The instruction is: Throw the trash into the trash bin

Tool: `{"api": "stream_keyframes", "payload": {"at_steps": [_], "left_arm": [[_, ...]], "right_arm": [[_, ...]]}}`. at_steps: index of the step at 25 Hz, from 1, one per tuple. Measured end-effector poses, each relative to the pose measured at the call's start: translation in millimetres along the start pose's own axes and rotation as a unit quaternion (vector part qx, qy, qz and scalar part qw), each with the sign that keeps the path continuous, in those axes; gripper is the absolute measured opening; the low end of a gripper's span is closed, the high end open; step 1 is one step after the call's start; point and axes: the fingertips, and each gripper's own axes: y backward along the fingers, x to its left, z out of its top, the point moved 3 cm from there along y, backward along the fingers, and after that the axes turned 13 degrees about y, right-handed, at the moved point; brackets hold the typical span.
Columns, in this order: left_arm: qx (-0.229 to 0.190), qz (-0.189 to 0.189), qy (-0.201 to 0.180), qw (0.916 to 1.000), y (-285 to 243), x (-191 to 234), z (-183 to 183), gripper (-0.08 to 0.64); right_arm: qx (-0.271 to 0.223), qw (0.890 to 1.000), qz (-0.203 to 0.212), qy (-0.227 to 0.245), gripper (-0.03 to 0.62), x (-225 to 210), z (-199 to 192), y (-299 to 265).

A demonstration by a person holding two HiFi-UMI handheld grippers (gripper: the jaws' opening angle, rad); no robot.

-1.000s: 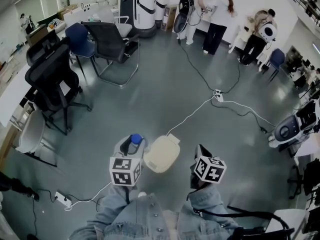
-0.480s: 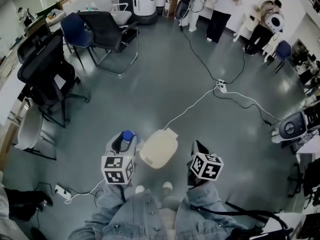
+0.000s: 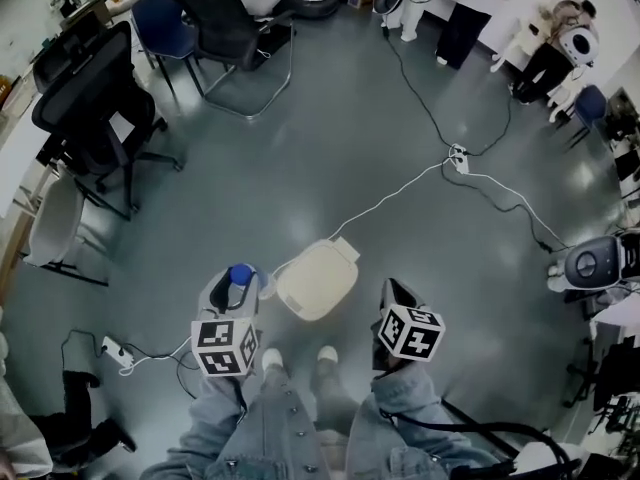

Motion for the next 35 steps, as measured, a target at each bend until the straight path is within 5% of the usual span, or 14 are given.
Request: {"api": "stream_keyframes", "payload": {"at_steps": [20, 35], "left_arm": [[0.035, 0.082, 0.041, 0.9952, -54.7, 137.1, -194.5, 0.195], [0.045, 0.120, 0.041, 0.9909, -32.7, 177.4, -223.0, 0.195]], "right_arm": [[0.111, 0.994, -0.018, -0.010, 0.003, 22.7, -198.3, -123.9], [0.124, 0.991, 0.036, 0.014, 0.003, 82.7, -221.6, -171.4]]}}
